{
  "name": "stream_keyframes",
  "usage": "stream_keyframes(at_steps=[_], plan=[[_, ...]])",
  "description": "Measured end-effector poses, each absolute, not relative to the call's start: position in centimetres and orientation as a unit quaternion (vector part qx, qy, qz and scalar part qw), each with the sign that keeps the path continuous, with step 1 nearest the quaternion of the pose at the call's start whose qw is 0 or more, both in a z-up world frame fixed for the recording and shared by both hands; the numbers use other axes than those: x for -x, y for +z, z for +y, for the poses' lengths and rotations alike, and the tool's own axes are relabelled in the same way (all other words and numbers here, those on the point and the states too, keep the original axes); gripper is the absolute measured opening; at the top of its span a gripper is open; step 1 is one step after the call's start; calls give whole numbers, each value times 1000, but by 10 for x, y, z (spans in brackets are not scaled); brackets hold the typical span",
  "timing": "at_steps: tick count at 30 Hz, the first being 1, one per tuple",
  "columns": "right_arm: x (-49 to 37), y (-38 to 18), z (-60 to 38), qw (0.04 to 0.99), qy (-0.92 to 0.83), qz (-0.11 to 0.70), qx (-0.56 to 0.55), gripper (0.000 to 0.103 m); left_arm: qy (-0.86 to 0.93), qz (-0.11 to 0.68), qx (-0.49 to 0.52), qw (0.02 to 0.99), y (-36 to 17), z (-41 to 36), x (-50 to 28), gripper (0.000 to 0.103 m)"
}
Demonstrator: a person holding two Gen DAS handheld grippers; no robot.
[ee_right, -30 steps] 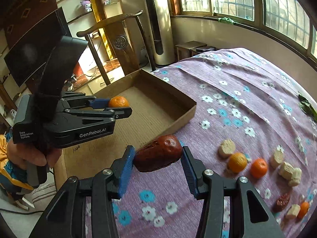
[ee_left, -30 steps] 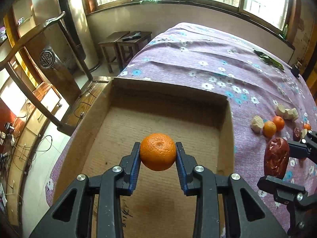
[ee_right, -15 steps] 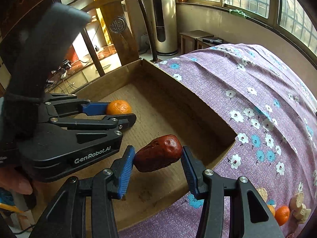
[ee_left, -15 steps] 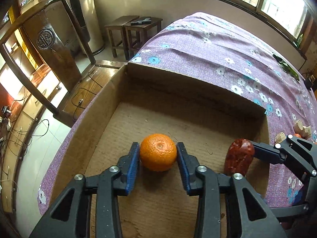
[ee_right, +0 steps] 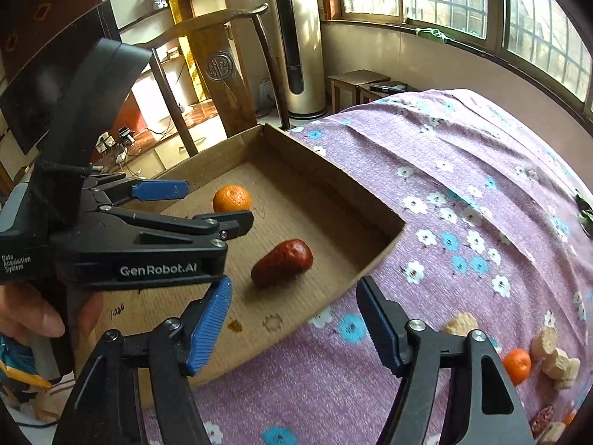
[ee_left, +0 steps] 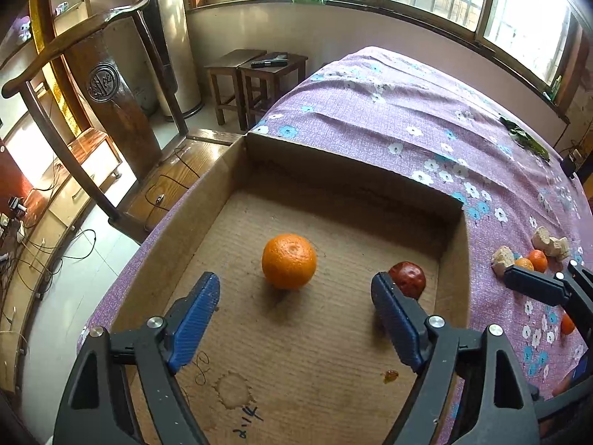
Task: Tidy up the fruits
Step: 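Open both tools to drop the date and orange into the box, then move both empty tools back over the fruits on the table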
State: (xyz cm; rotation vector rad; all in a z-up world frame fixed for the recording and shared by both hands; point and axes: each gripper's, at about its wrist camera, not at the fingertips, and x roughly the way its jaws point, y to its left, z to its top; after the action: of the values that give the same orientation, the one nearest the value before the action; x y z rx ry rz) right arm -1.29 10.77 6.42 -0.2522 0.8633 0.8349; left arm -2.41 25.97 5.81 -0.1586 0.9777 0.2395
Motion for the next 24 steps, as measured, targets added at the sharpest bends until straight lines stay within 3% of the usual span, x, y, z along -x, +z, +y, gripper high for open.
stream_keyframes(at_steps=[5, 9, 24], plan=[[29, 73, 51, 844, 360, 389, 83, 90, 105, 443, 62, 888, 76, 232, 41, 84], [35, 71, 14, 857, 318, 398, 74, 91, 82, 424, 58, 900, 88, 201, 52, 90], [54, 39, -122, 876, 217, 431, 14, 91, -6, 457, 35, 889, 63, 97, 47, 90]])
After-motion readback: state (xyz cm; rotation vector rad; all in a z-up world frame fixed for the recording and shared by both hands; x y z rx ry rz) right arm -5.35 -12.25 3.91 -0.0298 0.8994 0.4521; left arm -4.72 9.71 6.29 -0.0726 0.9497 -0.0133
